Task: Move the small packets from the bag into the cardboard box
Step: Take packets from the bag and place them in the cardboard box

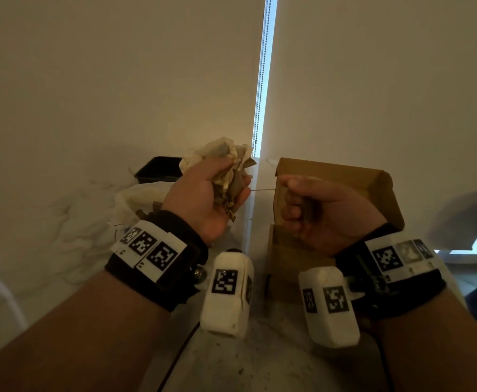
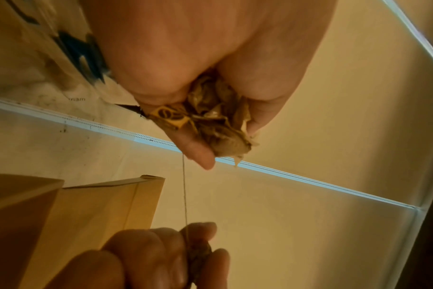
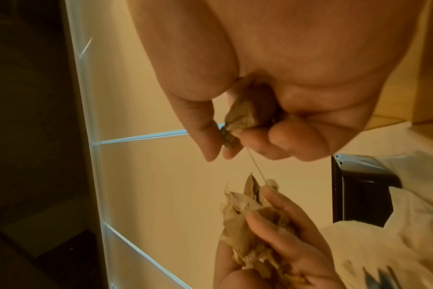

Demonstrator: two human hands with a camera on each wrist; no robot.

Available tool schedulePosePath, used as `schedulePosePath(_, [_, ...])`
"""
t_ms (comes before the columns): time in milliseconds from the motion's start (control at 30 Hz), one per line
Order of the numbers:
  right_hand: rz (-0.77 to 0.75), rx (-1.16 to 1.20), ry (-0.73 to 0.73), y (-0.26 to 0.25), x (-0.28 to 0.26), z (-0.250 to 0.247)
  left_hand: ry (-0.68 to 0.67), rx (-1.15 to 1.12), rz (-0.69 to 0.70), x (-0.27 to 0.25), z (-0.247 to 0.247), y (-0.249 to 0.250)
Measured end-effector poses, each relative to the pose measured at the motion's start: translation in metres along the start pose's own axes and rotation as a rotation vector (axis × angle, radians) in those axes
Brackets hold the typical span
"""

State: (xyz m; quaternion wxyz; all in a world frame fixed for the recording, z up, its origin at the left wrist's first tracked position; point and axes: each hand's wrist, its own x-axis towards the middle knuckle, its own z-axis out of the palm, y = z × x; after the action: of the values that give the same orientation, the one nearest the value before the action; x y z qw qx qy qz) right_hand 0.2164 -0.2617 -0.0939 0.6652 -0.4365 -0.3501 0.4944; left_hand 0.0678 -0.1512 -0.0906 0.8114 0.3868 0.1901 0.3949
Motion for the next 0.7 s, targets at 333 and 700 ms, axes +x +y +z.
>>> schedulePosePath(333, [-0.263,0.139,0.060,0.0011,-0.0025,-0.0045,0.014,-0.012,-0.028,-0.0043,0.0069,-0.0056])
schedulePosePath(700, [-0.330,0.350,0.132,0.0003,-0.0033,0.0027,0.006,-0.144,-0.083,-0.0053,0.0058,0.0010])
